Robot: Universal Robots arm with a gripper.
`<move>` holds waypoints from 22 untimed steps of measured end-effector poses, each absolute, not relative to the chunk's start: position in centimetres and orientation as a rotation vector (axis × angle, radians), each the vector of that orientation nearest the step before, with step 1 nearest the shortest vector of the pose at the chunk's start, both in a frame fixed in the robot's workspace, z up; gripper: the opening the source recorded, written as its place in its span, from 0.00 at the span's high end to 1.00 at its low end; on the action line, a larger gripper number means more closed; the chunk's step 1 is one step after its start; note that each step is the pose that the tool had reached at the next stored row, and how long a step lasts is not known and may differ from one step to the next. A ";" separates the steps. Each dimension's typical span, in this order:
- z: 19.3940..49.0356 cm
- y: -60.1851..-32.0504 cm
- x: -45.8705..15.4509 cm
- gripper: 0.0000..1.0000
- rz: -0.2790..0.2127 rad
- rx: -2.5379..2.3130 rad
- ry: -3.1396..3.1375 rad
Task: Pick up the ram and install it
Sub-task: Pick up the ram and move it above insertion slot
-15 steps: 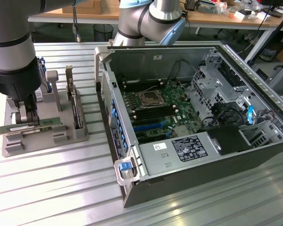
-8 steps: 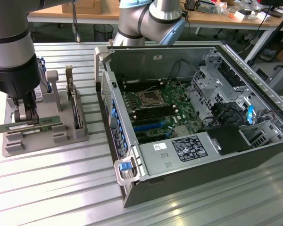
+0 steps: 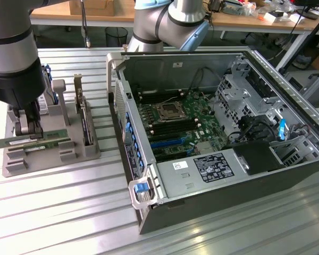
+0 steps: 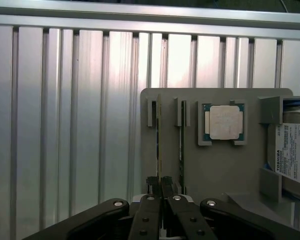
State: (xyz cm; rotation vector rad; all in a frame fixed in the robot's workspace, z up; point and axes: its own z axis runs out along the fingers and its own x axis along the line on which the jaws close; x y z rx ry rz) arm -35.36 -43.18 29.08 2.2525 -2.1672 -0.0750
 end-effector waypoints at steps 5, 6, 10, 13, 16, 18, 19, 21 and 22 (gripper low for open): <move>29.4 -43.2 -35.4 0.88 -0.075 2.253 -2.167; 29.5 -43.2 -35.4 0.88 -0.075 2.253 -2.167; 29.8 -43.2 -35.4 0.88 -0.075 2.253 -2.167; 30.0 -43.2 -35.4 0.88 -0.075 2.253 -2.167; 30.2 -43.2 -35.4 0.88 -0.075 2.253 -2.167; 30.4 -43.2 -35.4 0.88 -0.075 2.253 -2.167; 30.5 -43.2 -35.4 0.88 -0.075 2.253 -2.167; 30.6 -43.2 -35.4 0.88 -0.075 2.253 -2.167; 30.7 -43.2 -35.4 0.88 -0.075 2.253 -2.167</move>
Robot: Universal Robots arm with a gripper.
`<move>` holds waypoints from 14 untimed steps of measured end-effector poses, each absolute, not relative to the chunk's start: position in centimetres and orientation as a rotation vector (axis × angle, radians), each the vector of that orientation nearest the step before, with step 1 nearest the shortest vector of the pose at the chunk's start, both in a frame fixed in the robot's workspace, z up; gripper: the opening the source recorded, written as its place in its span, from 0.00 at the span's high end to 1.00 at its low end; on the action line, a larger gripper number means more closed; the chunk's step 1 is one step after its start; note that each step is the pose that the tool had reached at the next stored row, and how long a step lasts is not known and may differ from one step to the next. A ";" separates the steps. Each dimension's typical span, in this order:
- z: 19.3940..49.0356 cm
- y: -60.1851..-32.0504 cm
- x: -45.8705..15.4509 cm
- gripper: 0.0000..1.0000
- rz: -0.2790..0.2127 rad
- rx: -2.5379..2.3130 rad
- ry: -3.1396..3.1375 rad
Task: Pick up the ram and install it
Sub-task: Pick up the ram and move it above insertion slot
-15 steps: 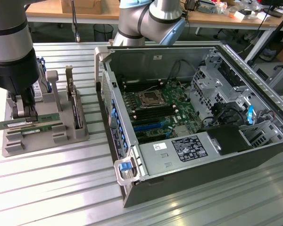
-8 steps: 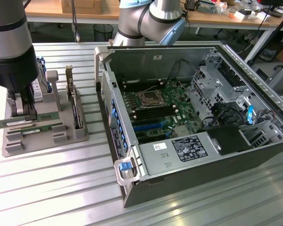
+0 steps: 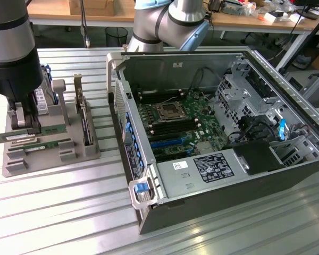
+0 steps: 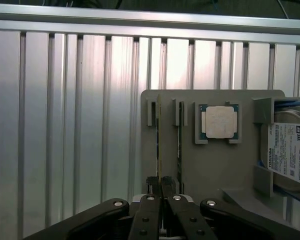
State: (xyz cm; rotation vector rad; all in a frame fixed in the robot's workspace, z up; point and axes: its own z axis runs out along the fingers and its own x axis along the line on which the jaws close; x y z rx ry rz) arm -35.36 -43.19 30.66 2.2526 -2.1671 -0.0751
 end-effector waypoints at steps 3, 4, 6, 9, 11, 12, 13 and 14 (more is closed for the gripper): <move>30.8 -43.2 -35.4 0.88 -0.075 2.253 -2.167; 30.9 -43.2 -35.4 0.88 -0.075 2.253 -2.167; 31.1 -43.2 -35.4 0.88 -0.075 2.253 -2.167; 31.4 -43.2 -35.4 0.88 -0.075 2.253 -2.167; 31.7 -43.2 -35.4 0.88 -0.075 2.253 -2.167; 31.8 -43.2 -35.4 0.88 -0.075 2.253 -2.167; 31.9 -43.2 -35.4 0.88 -0.075 2.253 -2.167; 31.9 -43.2 -35.4 0.88 -0.075 2.253 -2.167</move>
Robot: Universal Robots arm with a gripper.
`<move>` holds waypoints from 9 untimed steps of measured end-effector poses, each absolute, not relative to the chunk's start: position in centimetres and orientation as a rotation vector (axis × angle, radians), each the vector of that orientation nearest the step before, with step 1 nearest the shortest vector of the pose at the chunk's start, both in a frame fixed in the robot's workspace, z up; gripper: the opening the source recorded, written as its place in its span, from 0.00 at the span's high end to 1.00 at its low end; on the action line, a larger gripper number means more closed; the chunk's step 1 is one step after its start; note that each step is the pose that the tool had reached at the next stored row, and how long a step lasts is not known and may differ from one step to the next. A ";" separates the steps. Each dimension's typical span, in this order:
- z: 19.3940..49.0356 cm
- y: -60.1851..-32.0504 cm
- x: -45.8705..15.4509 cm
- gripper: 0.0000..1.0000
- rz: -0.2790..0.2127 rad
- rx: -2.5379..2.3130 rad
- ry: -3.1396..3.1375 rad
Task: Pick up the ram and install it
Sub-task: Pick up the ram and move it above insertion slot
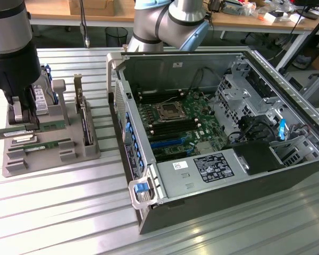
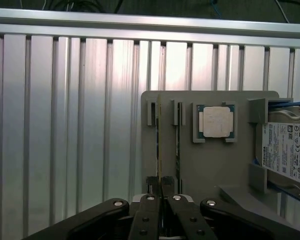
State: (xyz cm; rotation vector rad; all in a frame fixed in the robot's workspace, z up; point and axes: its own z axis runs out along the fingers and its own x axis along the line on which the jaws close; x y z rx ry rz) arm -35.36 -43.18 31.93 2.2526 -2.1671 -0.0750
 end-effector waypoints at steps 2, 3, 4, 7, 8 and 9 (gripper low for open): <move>32.0 -43.2 -35.4 0.88 -0.075 2.253 -2.167; 32.1 -43.2 -35.4 0.88 -0.075 2.253 -2.167; 32.2 -43.2 -35.4 0.88 -0.075 2.253 -2.167; 32.6 -43.2 -35.4 0.88 -0.075 2.253 -2.167; 32.7 -43.2 -35.4 0.88 -0.075 2.253 -2.167; 32.9 -43.2 -35.4 0.88 -0.075 2.253 -2.167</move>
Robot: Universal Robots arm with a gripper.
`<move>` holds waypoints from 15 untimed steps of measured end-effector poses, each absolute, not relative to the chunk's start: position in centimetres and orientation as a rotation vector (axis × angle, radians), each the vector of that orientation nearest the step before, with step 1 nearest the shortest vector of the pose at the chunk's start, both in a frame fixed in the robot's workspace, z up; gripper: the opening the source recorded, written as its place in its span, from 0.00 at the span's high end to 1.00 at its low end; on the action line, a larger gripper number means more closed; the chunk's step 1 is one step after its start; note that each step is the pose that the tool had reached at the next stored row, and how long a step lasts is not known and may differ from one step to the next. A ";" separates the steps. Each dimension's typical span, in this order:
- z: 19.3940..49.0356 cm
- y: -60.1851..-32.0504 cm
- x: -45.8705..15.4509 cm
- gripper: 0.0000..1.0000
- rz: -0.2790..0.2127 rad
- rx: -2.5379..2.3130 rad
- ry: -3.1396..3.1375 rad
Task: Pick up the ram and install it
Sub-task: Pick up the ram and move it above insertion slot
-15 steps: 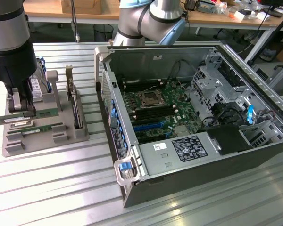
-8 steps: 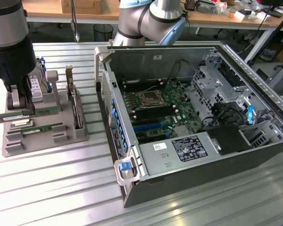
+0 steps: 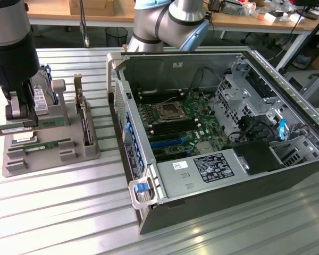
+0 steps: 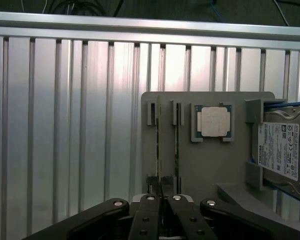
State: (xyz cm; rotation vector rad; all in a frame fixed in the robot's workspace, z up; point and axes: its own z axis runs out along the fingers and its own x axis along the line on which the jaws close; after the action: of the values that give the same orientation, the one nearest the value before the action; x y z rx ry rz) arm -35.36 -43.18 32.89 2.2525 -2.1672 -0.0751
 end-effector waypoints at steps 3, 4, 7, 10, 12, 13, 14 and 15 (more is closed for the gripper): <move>33.3 -43.2 -35.4 0.88 -0.075 2.253 -2.167; 33.4 -43.2 -35.4 0.88 -0.075 2.253 -2.167; 33.7 -43.2 -35.4 0.88 -0.075 2.253 -2.167; 34.0 -43.2 -35.4 0.88 -0.075 2.253 -2.167; 34.1 -43.2 -35.4 0.88 -0.075 2.253 -2.167; 34.2 -43.2 -35.4 0.88 -0.075 2.253 -2.167; 34.2 -43.2 -35.4 0.88 -0.075 2.253 -2.167; 34.3 -43.2 -35.4 0.88 -0.075 2.253 -2.167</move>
State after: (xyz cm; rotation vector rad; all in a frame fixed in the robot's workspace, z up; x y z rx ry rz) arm -35.36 -43.18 34.30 2.2526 -2.1672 -0.0751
